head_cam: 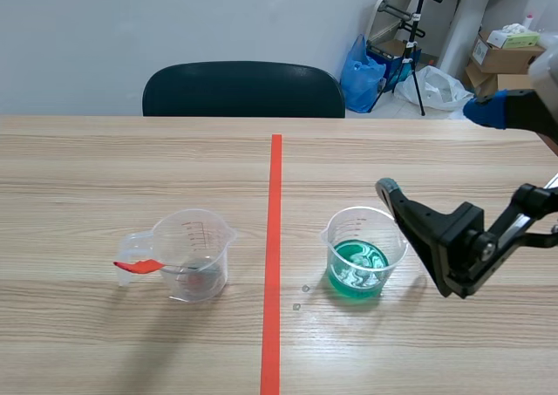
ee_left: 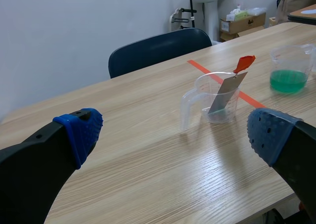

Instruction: Do the redox reaction experiment

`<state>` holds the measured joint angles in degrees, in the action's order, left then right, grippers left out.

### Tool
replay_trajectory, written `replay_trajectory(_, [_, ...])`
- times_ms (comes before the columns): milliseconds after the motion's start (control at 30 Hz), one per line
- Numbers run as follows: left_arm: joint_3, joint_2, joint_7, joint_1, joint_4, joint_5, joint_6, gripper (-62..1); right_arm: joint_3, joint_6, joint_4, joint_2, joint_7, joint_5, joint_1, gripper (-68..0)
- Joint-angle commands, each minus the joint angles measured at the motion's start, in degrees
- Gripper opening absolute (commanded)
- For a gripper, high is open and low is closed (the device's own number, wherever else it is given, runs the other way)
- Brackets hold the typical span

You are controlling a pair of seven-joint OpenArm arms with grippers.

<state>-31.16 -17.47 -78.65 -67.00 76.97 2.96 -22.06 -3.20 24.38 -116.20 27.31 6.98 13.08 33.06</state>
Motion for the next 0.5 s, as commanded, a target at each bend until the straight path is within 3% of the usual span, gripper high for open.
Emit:
replay_trajectory(0, [-0.4,0.2,-0.8,-0.3,0.6,-0.6,0.1,1.4,-0.1,-0.4,-0.3,0.1,0.9,0.6,-0.5,0.4])
replay_trajectory(233, [-0.4,0.3,3.8,0.5,0.6,-0.6,0.1,1.4,-0.1,-0.4,-0.3,0.1,0.9,0.6,-0.5,0.4])
replay_trajectory(467, [-0.4,0.3,3.7,0.5,0.6,-0.6,0.1,1.4,0.3,-0.3,-0.3,0.1,1.9,0.6,-0.5,0.4])
